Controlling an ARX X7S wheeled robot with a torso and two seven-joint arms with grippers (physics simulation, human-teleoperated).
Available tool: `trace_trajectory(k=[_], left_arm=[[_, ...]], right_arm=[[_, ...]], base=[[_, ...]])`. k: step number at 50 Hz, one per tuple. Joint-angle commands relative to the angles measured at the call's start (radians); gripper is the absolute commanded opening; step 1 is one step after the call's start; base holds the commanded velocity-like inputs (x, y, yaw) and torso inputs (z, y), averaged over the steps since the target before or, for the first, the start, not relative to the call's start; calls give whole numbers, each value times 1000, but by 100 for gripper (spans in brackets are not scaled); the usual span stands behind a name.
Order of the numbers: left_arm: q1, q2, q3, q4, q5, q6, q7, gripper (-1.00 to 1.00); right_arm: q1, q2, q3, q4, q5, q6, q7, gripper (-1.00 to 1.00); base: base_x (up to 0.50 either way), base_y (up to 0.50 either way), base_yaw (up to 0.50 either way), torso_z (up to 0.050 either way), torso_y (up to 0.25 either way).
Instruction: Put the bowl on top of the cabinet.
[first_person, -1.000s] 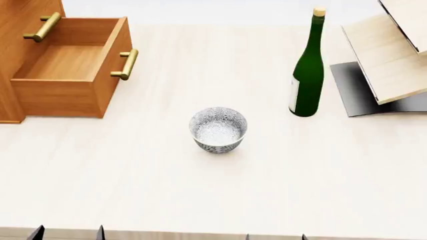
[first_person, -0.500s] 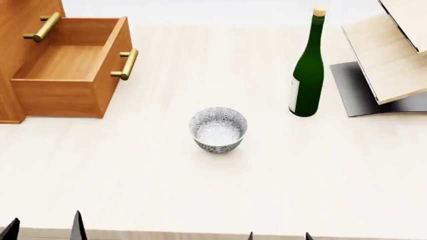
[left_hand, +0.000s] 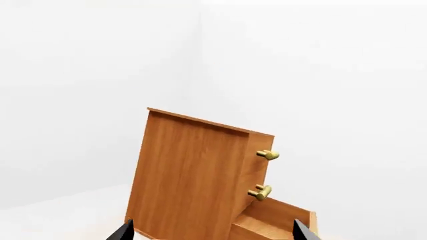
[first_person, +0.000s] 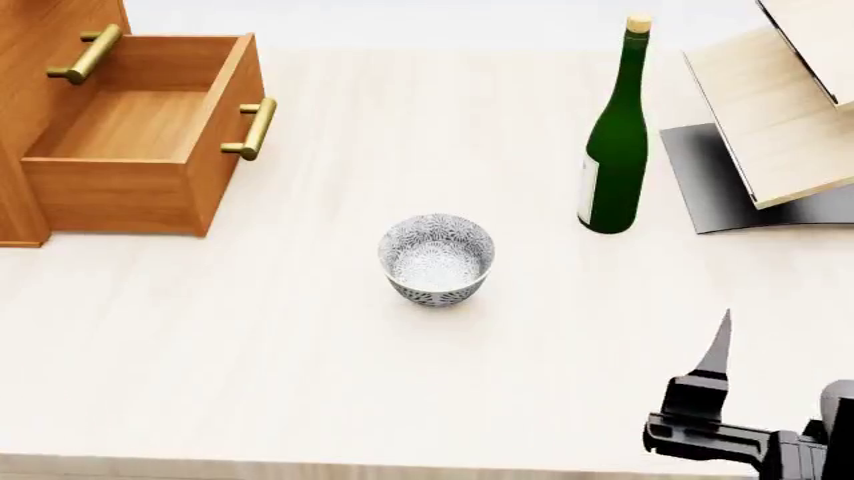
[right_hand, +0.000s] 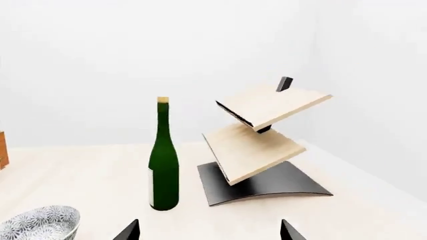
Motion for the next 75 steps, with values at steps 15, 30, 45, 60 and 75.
trace_trajectory(k=[15,30,45,60,75], left_arm=[[149,-103,-367,139,-438,-11,125,100],[160,-54,-416,98,-451,64,151,100],[160,-48,-414,68,-472,76,168,100],[165,-45,-411,69,-486,89,182,100],[172,-49,-401,79,-482,84,171,100]], right_arm=[[-174,94,666,-190,482,76,-261,100],[-221,56,791,-172,625,70,-325,100],[-232,49,736,-165,579,47,-356,100],[-238,50,710,-167,565,43,-362,100],[-240,46,679,-166,551,38,-367,100]], base=[[0,0,0,0,0],[0,0,0,0,0],[0,402,0,0,0],[0,500,0,0,0],[0,500,0,0,0]])
